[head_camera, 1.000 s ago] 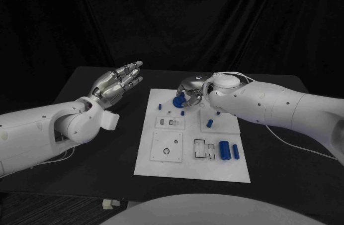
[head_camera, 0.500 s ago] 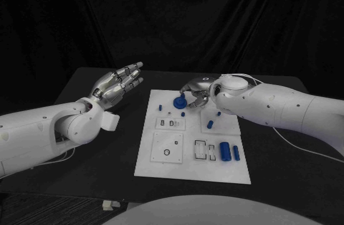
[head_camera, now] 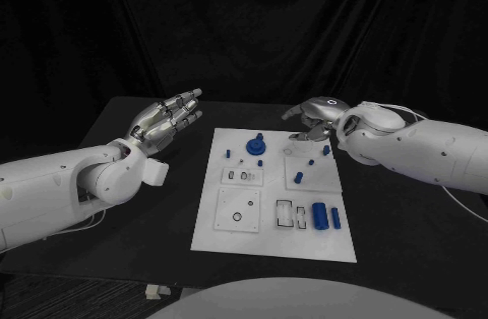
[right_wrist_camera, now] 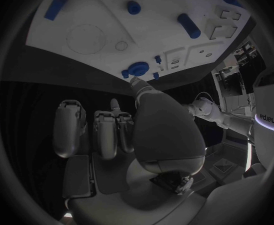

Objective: Assemble the parts on the task board

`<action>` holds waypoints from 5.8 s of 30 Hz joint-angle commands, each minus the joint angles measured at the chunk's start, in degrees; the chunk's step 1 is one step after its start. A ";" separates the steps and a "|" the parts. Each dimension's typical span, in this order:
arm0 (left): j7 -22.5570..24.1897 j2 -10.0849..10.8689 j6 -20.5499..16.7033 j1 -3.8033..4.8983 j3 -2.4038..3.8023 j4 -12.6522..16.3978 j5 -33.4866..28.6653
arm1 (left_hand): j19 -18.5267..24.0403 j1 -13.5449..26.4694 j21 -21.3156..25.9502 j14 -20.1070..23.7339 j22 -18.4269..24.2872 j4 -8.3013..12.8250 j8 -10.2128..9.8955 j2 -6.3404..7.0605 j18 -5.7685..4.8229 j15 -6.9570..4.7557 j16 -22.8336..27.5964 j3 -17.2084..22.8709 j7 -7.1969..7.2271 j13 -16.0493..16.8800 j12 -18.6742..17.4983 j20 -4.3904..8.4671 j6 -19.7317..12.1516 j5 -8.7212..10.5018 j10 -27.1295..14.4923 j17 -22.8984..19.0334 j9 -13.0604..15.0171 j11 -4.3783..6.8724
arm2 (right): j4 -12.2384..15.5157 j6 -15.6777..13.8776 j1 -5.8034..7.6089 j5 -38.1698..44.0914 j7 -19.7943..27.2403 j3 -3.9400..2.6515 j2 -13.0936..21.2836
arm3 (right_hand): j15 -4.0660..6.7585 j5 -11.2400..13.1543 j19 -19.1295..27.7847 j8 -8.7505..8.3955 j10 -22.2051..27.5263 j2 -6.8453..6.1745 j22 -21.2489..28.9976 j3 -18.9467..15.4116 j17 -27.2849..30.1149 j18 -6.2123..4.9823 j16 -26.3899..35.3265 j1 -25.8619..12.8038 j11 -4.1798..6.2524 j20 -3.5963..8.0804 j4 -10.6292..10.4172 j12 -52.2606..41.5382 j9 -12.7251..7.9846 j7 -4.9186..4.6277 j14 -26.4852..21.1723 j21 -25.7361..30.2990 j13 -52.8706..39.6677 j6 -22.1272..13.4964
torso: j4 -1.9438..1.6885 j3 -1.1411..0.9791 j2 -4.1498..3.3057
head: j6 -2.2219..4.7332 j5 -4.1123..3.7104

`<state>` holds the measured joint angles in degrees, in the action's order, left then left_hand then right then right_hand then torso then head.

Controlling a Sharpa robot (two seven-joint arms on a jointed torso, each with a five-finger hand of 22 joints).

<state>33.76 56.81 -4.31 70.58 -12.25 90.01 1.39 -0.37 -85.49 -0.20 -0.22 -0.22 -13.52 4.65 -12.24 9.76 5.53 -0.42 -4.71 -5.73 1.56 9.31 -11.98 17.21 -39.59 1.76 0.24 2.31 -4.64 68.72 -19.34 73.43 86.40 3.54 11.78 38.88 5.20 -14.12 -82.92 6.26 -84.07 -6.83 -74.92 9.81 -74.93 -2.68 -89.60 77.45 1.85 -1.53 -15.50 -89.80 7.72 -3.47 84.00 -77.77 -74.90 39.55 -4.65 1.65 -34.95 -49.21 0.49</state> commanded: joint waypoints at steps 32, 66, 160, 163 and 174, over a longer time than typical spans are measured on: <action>0.66 -0.95 2.10 -1.55 0.06 -1.11 0.01 | -0.05 -0.48 -0.11 -0.10 -0.06 0.23 0.17 -0.12 0.59 0.42 -0.33 0.46 -0.14 0.03 0.24 -0.59 -0.37 -0.24 -0.12 0.06 0.00 -0.62 | 3.16 -4.56 -4.61 -4.94 -1.32 0.08 10.88 | -1.01 4.87 -3.02 3.93 -5.93 -1.65 -12.16 -1.72 -15.07 0.59 -0.40 -1.10 -1.07 -0.69 -1.16 -0.20 2.53 -0.95 6.00 -4.18 -15.10 4.53 | 0.74 0.07 0.95 | -0.79 -0.39; 0.69 -0.66 2.34 -1.68 0.06 -0.97 0.01 | -0.05 -0.51 -0.11 -0.09 -0.06 0.26 0.15 -0.17 0.58 0.45 -0.33 0.52 -0.14 0.02 0.21 -0.62 -0.45 -0.26 -0.14 0.06 -0.01 -0.64 | -2.96 -1.50 -6.81 -4.94 -2.23 0.07 7.61 | -1.19 -3.23 -2.59 5.56 -5.93 -1.46 -12.00 -0.22 -15.07 0.37 -0.40 2.45 -1.30 -0.84 -0.43 -0.20 3.43 -1.27 6.00 -3.10 -15.10 3.36 | 0.61 0.08 0.99 | -0.79 -0.41; -0.34 -0.87 3.37 -1.71 0.06 -1.35 0.01 | -0.06 -0.64 -0.11 -0.11 -0.07 0.47 0.16 -0.32 0.57 0.64 -0.39 0.93 -0.22 0.04 0.38 -0.80 -0.64 -0.34 -0.17 0.08 -0.02 -0.90 | 4.27 -7.16 -5.79 -8.96 0.09 0.02 3.20 | -0.69 -15.40 -2.45 18.04 -5.93 0.63 -11.83 2.24 -15.07 0.22 -0.40 4.65 -0.80 -0.33 2.04 -0.20 11.15 -0.81 6.00 -2.10 -15.10 8.24 | 0.62 0.11 1.11 | -0.79 -0.06; -0.39 -0.92 3.42 -1.71 0.06 -1.37 0.01 | -0.06 -0.64 -0.11 -0.11 -0.07 0.47 0.16 -0.32 0.57 0.64 -0.39 0.93 -0.22 0.04 0.38 -0.80 -0.64 -0.34 -0.17 0.08 -0.02 -0.90 | 5.47 -6.27 -5.75 -9.33 0.29 0.02 2.25 | -0.73 -15.48 -2.43 17.98 -5.93 0.59 -11.81 2.28 -15.07 0.21 -0.40 4.62 -0.86 -0.35 2.10 -0.20 11.15 -0.90 6.00 -2.05 -15.10 8.05 | 0.61 0.10 1.07 | -0.79 -0.06; -0.45 -1.17 3.72 -1.72 0.06 -1.47 0.01 | -0.06 -0.64 -0.11 -0.11 -0.07 0.47 0.16 -0.32 0.57 0.64 -0.39 0.93 -0.22 0.04 0.38 -0.80 -0.64 -0.34 -0.17 0.08 -0.02 -0.90 | 8.08 -2.27 -6.00 -9.74 0.43 0.02 -1.73 | -0.79 -15.44 -2.37 17.90 -5.93 0.51 -11.77 2.35 -15.07 0.18 -0.40 4.63 -0.95 -0.38 2.24 -0.20 11.15 -1.02 6.00 -1.91 -15.10 7.77 | 0.59 0.07 1.03 | -0.79 0.15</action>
<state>32.76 55.77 -1.42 68.92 -12.24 88.49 1.41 -0.36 -85.71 -0.20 -0.43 -0.21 -12.88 4.65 -12.47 9.76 5.73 -0.42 -4.07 -5.95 1.55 9.31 -12.37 17.00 -39.59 1.54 0.24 2.31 -5.23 76.70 -24.09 67.55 77.25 3.80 11.83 37.27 4.13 -29.24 -83.95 24.12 -84.02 -6.52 -74.91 11.93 -74.90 -2.68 -89.64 81.97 0.71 -2.37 -13.33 -89.80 18.89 -4.43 83.99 -79.82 -74.92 47.56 -4.04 1.75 -33.90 -49.99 0.60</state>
